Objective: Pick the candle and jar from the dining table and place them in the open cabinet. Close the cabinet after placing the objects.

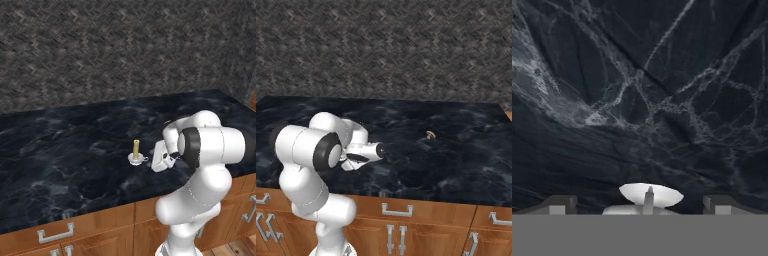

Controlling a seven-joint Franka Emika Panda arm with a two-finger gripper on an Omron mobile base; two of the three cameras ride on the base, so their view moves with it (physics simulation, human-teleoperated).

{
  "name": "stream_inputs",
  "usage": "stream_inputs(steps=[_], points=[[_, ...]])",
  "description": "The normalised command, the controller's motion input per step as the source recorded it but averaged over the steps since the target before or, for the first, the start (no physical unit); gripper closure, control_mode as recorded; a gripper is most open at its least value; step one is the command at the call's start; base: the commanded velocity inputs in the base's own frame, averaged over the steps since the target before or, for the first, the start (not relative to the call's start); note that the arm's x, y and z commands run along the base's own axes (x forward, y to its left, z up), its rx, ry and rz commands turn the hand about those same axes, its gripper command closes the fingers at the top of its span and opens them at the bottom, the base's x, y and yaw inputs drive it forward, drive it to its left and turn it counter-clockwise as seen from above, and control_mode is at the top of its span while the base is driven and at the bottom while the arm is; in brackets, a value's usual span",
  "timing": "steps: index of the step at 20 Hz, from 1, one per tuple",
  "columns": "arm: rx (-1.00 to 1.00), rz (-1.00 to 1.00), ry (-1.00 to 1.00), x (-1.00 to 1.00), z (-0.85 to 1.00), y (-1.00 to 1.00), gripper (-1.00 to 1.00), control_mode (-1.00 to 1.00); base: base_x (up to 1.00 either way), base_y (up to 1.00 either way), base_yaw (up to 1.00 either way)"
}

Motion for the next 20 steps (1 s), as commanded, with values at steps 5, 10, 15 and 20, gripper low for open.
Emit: stream_inputs(steps=[5,10,15,20], points=[[0.06,0.01,0.03,0.09,0.0,0.02,-1.0,-1.0,0.0,0.0,0.0],[0.01,0.01,0.01,0.01,-0.02,0.07,-1.0,-1.0,0.0,0.0,0.0],[0.0,0.01,0.02,0.0,-0.05,0.2,-1.0,-1.0,0.0,0.0,0.0],[0.02,0.0,0.01,0.0,-0.04,0.12,-1.0,-1.0,0.0,0.0,0.0]])
